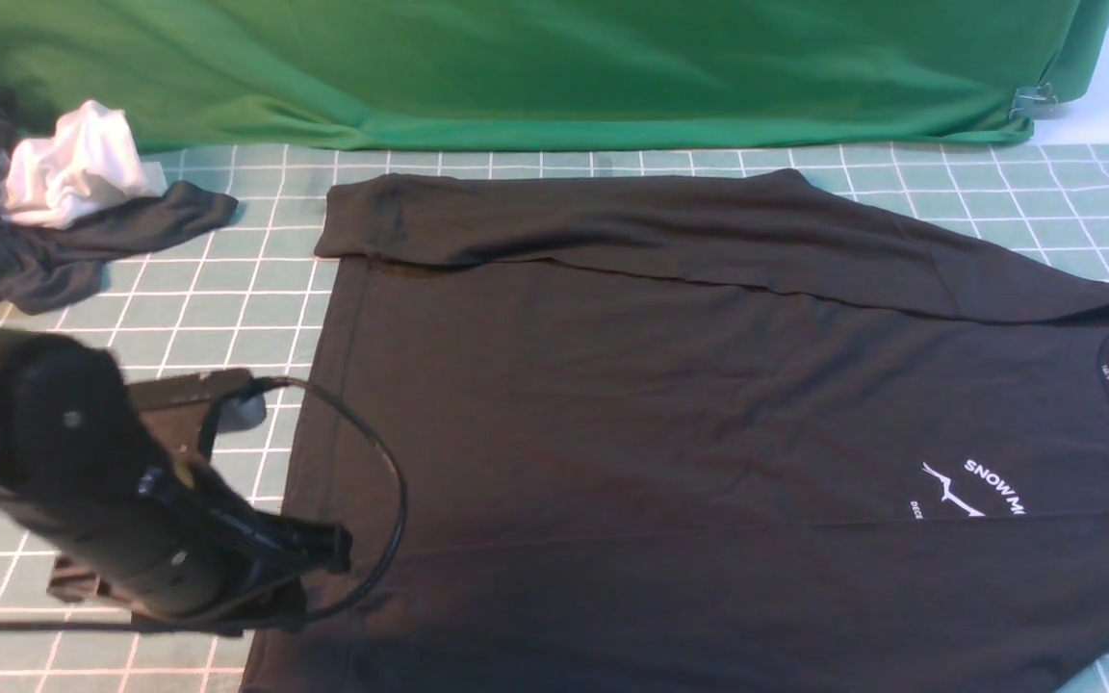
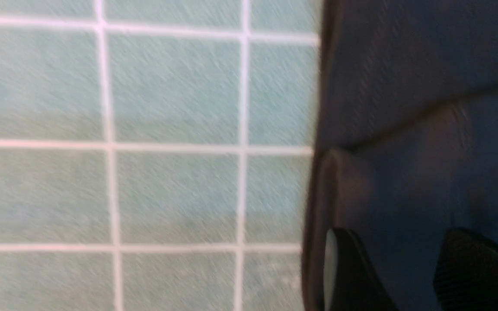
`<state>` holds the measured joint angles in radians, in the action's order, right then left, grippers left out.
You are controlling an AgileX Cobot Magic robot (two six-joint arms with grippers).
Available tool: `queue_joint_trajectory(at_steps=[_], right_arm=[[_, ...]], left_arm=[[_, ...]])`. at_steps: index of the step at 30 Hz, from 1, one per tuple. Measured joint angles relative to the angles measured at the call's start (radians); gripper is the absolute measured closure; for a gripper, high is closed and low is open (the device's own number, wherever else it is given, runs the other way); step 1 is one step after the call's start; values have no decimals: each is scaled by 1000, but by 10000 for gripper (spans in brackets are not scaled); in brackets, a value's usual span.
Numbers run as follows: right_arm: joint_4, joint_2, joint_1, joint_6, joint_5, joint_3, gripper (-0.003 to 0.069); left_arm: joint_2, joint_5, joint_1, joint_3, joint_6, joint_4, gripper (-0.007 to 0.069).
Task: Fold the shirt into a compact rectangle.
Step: 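Grasp the left edge of the dark T-shirt lying flat on the table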
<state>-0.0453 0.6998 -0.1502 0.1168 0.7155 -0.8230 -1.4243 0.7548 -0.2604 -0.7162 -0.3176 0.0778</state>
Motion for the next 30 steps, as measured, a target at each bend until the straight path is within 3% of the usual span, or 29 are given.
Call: queue_joint_trajectory(at_steps=[7,17,21,26,30], right_arm=[[0,74,-14,-9,0,-1,600],[1,78,-32,-9,-23,-2,582],[1,78,-32,-9,-23,-2,580],[1,78,-32,-9,-23,-2,573],[1,78,-32,-9,-23,-2,568]], left_arm=[[-69,-76,-5,-13,-63,-10,362],[-171,-118,-8,-29,-3,62,368],[-172,-107,-8,-29,3,56,432],[-172,-91,-8,-29,8,36,587],[-165,-91,-8,-29,8,35,613]])
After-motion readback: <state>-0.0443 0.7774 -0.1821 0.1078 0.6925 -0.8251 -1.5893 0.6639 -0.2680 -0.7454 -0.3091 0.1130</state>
